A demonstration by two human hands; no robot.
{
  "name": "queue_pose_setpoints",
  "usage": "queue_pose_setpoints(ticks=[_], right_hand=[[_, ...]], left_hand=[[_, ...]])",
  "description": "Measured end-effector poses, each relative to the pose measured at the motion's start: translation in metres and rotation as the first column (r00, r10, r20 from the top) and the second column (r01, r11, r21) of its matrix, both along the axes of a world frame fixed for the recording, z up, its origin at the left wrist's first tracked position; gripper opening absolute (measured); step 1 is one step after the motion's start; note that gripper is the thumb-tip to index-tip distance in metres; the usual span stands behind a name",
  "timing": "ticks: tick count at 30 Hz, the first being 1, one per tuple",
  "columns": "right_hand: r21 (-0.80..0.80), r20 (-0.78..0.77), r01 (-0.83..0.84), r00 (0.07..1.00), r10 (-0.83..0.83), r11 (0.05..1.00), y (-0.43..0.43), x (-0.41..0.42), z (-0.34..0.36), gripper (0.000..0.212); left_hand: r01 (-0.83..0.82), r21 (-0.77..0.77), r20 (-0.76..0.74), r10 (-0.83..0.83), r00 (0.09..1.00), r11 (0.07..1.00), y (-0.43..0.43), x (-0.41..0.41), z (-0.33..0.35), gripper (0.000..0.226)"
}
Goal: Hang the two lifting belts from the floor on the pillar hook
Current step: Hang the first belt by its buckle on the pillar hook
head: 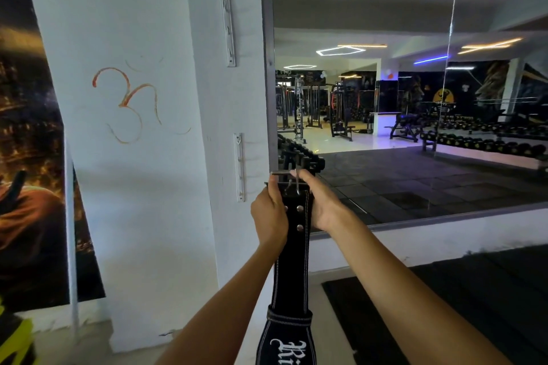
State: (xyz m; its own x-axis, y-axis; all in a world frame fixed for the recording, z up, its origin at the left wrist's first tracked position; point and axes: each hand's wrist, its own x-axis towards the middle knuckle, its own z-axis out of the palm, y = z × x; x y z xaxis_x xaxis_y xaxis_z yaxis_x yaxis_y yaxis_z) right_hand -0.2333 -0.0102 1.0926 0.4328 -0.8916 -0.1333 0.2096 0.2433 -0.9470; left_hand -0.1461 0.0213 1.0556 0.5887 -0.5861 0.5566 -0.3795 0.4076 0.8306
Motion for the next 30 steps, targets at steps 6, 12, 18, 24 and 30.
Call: queue_pose_setpoints(ticks=[6,12,18,24,30], right_hand=[[-0.484,-0.053,0.097,0.989,-0.140,0.870,-0.003,0.007,-0.009,0.063],[-0.713,0.228,0.469,0.858,-0.460,0.522,-0.022,0.041,0.019,0.040],[-0.768,0.343,0.545,0.793,-0.503,0.335,-0.070,0.091,0.055,0.046],[-0.824,0.340,0.521,0.769,-0.542,0.221,-0.137,0.166,0.128,0.053],[-0.839,0.368,0.526,0.736,-0.568,0.138,-0.211,0.225,0.209,0.051]], left_hand=[[0.027,-0.056,-0.028,-0.028,0.999,0.998,-0.003,0.005,0.019,0.050],[-0.101,-0.007,0.026,0.101,0.994,0.995,-0.025,0.015,0.052,0.046],[-0.112,-0.181,0.167,0.143,0.975,0.977,-0.065,0.061,0.084,0.041],[-0.174,-0.265,0.218,0.234,0.947,0.949,-0.138,0.144,0.156,0.056],[-0.151,-0.328,0.259,0.242,0.935,0.933,-0.213,0.210,0.241,0.066]])
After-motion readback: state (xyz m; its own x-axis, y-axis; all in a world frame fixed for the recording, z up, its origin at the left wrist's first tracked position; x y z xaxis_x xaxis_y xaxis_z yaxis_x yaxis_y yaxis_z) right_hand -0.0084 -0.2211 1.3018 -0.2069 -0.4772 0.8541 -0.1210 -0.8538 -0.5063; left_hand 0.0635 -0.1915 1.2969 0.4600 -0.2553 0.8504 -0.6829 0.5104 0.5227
